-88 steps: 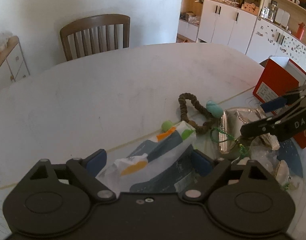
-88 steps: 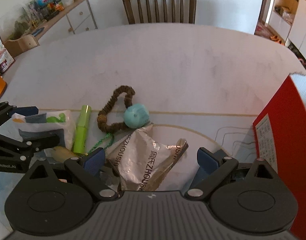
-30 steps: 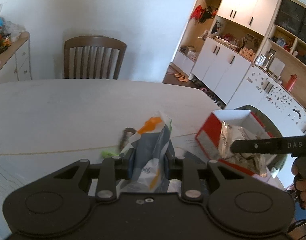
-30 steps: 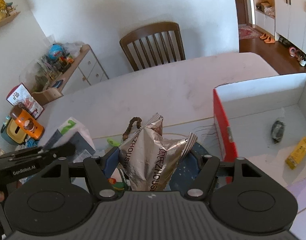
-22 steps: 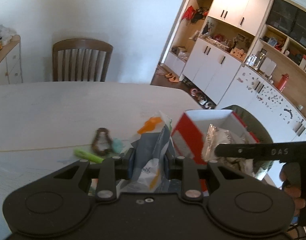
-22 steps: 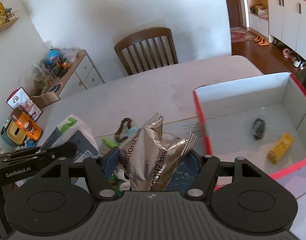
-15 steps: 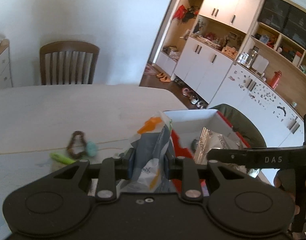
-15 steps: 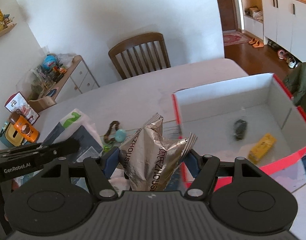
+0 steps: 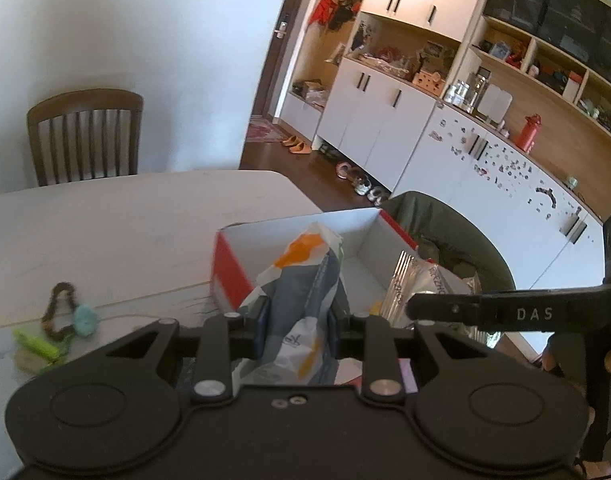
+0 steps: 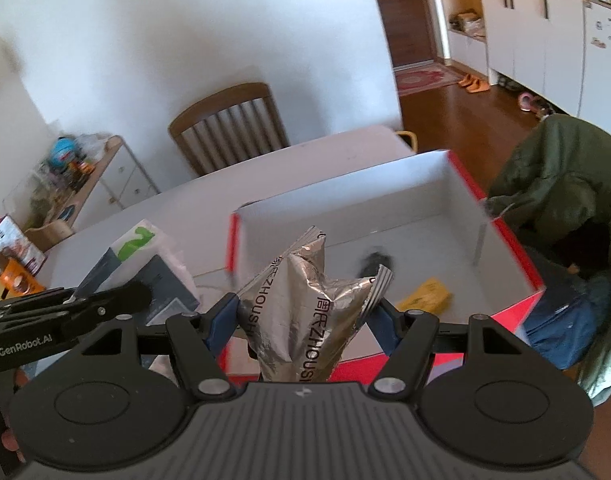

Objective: Organize objects
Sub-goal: 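Carry the silver foil bag and white-green packet into the shoebox with both tools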

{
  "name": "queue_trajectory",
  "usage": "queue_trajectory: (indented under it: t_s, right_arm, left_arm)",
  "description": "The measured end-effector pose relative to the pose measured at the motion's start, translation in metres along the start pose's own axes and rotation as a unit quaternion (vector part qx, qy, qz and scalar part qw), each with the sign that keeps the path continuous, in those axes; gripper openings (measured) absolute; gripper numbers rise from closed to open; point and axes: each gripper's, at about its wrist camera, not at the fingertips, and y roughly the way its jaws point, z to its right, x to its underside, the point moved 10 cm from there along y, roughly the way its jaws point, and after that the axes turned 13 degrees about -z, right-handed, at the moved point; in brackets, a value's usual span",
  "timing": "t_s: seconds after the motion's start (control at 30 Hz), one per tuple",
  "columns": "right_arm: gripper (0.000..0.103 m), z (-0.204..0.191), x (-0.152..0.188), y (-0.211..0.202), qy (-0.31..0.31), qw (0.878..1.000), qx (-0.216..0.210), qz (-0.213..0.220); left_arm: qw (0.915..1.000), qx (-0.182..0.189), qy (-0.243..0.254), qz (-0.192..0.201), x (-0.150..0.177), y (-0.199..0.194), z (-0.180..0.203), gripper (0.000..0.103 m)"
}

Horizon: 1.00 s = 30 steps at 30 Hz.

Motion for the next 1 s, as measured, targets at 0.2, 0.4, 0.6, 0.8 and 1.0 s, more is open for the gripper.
queue_trajectory:
  t_s: [0.2,0.4,0.6,0.8,1.0]
  right_arm:
    - [0.069,0.041,-0.016,0.002,0.002,1.000,0.018,0.002]
    - [0.069,0.063,-0.034,0.012,-0.015,1.000,0.023,-0.005]
    - [0.069,0.074,-0.048,0.030,-0.031,0.999,0.028,-0.015]
    - [0.069,0.081,-0.051,0.059,-0.048,0.997,0.033,-0.041]
    - [0.069,0.084,-0.050,0.088,-0.077,0.994,0.050,-0.067]
  left_arm:
    - [0.9999,-0.010,0.011,-0.004,-0.013,0.029,0.024,0.027]
    - [0.9992,-0.034,0.013,-0.019,-0.026,0.063,0.031,0.027]
    - [0.9975,-0.053,-0.004,-0.046,-0.036,0.097,0.030,0.027]
    - [0.9948,-0.080,0.005,-0.062,-0.045,0.127,0.033,0.027]
    - [0.9909,-0.096,-0.007,-0.094,-0.044,0.160,0.024,0.027]
